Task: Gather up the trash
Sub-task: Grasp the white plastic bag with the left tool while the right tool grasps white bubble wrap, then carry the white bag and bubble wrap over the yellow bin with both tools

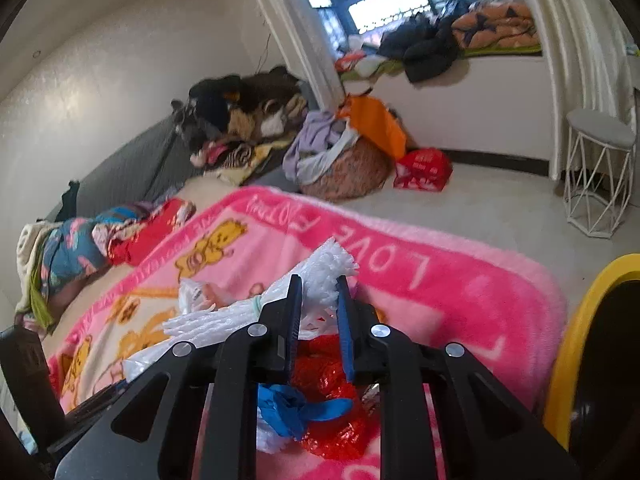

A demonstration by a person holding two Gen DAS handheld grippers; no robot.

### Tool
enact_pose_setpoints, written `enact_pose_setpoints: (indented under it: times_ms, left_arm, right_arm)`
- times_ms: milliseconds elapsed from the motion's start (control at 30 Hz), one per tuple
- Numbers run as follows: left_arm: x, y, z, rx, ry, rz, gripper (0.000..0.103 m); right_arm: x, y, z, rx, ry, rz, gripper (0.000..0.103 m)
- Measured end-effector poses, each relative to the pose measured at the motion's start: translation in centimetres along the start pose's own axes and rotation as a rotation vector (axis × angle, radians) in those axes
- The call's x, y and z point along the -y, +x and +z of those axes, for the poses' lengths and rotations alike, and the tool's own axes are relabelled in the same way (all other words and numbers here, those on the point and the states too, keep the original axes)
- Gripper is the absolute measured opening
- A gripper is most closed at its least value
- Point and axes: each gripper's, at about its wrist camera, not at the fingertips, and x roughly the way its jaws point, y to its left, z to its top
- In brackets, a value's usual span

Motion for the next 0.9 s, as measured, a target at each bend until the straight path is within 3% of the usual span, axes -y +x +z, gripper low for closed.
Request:
enact_pose_setpoints:
  times_ms: [400, 900]
  left_arm:
    - [0.4, -3.8, 1.7, 0.099, -0.003, -0.059, 0.029]
    - [5.6, -4.5, 0.5, 0.079, 0.088, -0.180, 0.029]
  right_arm:
    - [2.2, -6.0, -0.5, 0.121, 0.053, -0.087, 0.016]
    - [4.2, -10.6, -2.5, 0.170, 0.068, -0.196, 0.016]
